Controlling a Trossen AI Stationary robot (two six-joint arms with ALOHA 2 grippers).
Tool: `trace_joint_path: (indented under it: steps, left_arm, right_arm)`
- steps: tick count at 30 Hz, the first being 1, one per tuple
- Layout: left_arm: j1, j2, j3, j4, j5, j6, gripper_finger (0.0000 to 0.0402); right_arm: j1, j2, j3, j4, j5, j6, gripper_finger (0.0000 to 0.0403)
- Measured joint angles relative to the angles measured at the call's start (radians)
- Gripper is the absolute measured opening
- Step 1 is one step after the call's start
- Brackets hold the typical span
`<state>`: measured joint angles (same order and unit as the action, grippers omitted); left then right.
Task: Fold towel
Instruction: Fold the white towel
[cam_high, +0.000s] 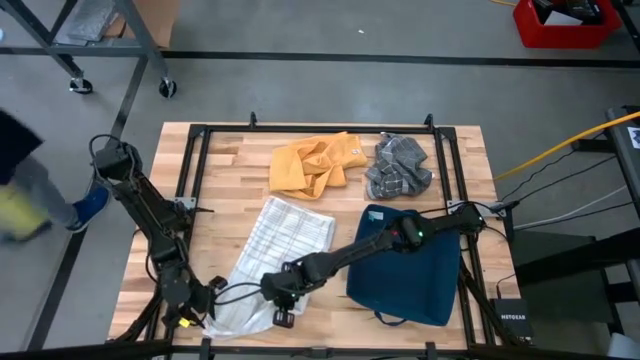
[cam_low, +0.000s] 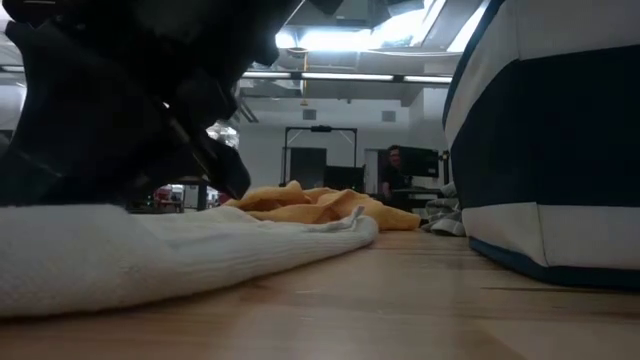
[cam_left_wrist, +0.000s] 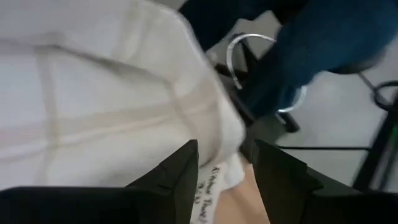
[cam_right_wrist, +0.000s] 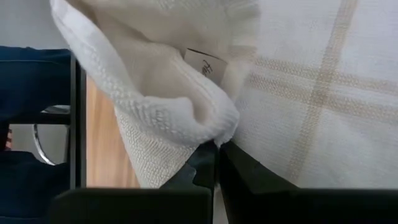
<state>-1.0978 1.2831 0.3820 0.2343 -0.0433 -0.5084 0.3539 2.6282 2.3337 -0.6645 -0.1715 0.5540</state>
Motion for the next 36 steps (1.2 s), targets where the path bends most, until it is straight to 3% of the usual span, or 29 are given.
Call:
trace_joint_path:
  steps: [6,17,28,36]
  left_arm:
    - [-0.020,0.001,0.000,-0.014,-0.125,-0.048,0.0141]
    - [-0.022,0.002,0.000,0.009,-0.128,0.018,0.0141]
    - [-0.071,0.002,0.000,0.006,-0.106,-0.091,0.0141]
    - [-0.077,0.011,0.000,-0.168,-0.175,-0.124,0.0141]
  right_arm:
    - [-0.002,0.000,0.000,0.009,-0.019,0.001,0.0017]
    - [-0.023,0.000,0.000,0.012,-0.023,0.143,0.0017]
    - [-0.057,0.000,0.000,0.013,0.049,0.252,0.0017]
    - [-0.067,0.000,0.000,0.095,0.038,0.254,0.0017]
